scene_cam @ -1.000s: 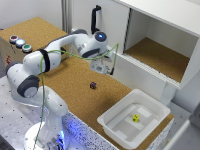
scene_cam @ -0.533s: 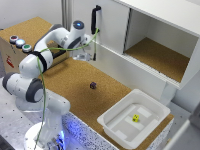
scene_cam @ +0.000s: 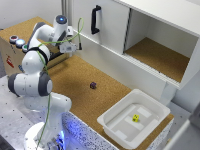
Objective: Put the pink object on top of the drawer
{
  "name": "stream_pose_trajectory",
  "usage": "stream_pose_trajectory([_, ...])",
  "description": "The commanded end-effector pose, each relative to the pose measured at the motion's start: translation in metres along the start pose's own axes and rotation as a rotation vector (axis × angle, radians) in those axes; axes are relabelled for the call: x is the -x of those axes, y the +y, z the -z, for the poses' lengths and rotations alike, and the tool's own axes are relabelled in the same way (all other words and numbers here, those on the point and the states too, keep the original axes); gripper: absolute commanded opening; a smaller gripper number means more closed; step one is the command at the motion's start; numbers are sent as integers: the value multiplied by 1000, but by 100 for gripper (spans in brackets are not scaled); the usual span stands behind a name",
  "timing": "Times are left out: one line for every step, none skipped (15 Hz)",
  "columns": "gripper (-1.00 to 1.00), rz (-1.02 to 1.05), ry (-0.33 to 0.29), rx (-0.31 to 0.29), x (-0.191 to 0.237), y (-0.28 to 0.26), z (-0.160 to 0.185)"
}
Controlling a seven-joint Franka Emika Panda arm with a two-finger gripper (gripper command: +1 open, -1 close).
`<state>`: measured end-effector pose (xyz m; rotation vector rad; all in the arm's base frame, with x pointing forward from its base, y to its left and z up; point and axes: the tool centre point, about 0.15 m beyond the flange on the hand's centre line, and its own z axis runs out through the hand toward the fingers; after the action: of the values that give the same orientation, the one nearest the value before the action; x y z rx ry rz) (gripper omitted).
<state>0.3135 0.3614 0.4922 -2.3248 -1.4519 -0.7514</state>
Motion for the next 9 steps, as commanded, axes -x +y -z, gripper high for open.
stream_pose_trajectory([-100, 106, -27, -164, -58, -43, -39])
stream_pose_trajectory([-100, 139, -35, -200, -57, -60, -47])
stream_pose_trajectory([-100, 178, -46, -233, -54, -75, -52])
stream_pose_trajectory([-100, 202, -57, -244, -50, -87, -60])
stream_pose_trajectory([-100, 212, -68, -248, -47, -94, -66])
stream_pose_trajectory([-100, 209, -86, -251, -45, -96, -76])
stream_pose_trajectory([-100, 195, -100, -244, -43, -95, -86])
stream_pose_trajectory([-100, 183, -104, -232, -43, -93, -93])
stream_pose_trajectory([-100, 172, -119, -205, -45, -90, -101])
